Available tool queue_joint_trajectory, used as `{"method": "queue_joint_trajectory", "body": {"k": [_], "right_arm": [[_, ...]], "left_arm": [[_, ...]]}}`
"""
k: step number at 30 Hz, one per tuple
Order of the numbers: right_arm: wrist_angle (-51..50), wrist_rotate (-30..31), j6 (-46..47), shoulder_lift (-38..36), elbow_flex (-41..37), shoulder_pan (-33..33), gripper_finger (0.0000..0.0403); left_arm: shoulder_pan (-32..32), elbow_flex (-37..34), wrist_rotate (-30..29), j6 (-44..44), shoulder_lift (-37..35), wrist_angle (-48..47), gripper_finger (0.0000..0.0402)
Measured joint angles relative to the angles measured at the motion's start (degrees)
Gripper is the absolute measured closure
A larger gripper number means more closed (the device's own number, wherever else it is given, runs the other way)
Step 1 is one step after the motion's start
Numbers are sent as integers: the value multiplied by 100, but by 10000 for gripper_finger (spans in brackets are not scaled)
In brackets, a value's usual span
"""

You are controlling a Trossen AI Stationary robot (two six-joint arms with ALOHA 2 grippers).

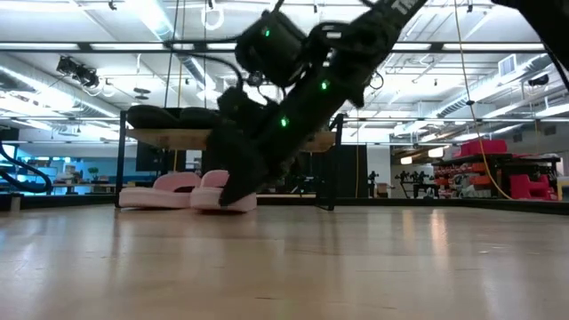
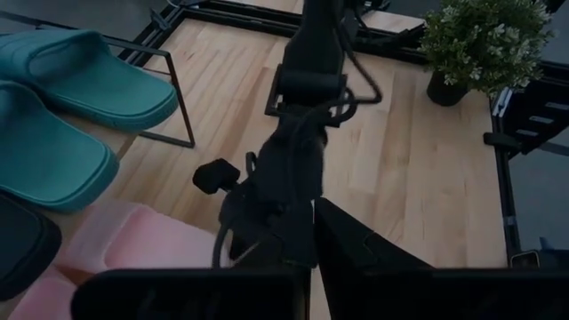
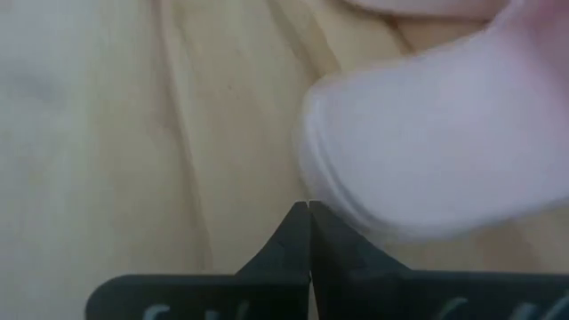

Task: Pick and place slides into the shelf
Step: Move the pink slipper under the shelf, then return to Home Position

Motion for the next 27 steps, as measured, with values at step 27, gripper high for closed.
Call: {"method": "queue_joint_trajectory", "body": {"k": [27], "right_arm": [[639, -1260, -174, 181, 2, -124, 401]], "left_arm": [[-2, 2, -64, 28, 0, -17, 396]]}}
